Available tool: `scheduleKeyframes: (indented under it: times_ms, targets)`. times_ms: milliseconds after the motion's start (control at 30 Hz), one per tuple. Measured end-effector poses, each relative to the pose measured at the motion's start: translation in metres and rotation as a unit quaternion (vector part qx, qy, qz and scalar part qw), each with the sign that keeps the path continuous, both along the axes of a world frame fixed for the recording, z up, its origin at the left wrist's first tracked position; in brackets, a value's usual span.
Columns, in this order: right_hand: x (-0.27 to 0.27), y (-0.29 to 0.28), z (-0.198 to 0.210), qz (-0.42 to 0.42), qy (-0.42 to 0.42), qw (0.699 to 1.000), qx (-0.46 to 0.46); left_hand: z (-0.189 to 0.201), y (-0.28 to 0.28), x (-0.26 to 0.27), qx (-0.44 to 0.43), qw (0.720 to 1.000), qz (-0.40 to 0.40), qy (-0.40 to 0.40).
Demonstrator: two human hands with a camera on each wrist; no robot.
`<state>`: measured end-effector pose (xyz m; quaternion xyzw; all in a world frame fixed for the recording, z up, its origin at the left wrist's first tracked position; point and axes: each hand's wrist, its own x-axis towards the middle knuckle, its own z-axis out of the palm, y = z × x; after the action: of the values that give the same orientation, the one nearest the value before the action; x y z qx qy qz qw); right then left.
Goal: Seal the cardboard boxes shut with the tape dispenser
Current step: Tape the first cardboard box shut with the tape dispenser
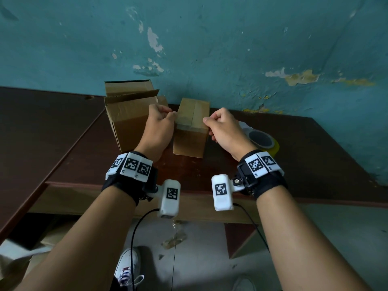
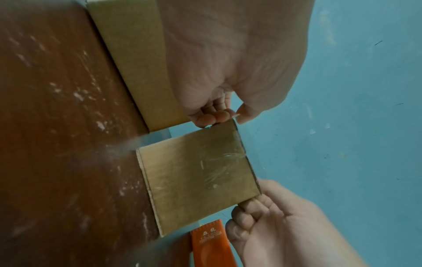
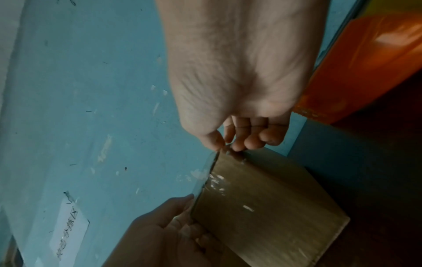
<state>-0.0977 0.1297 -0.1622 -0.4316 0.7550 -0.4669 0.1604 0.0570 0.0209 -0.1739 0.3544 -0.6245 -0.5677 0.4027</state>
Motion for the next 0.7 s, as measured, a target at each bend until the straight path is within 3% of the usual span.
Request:
scheduleKeyframes:
  times_ms: [333,567,700]
  targets:
    - [-0.003,-0.002,-0.011,-0.006,-0.040,0.999,0.025,-0.007,0.005,0.001,0.026,0.997,-0.029,-0.062]
    - [-0.005,0.010,-0.007,0.026,-0.067,0.996,0.049,-0.010,0.012,0.008,-0.004,0.991,-0.051,-0.124]
    - [-0.010,0.017,-0.003,-0.003,-0.052,0.997,0.049,-0.007,0.013,0.012,-0.081,0.986,-0.015,-0.146]
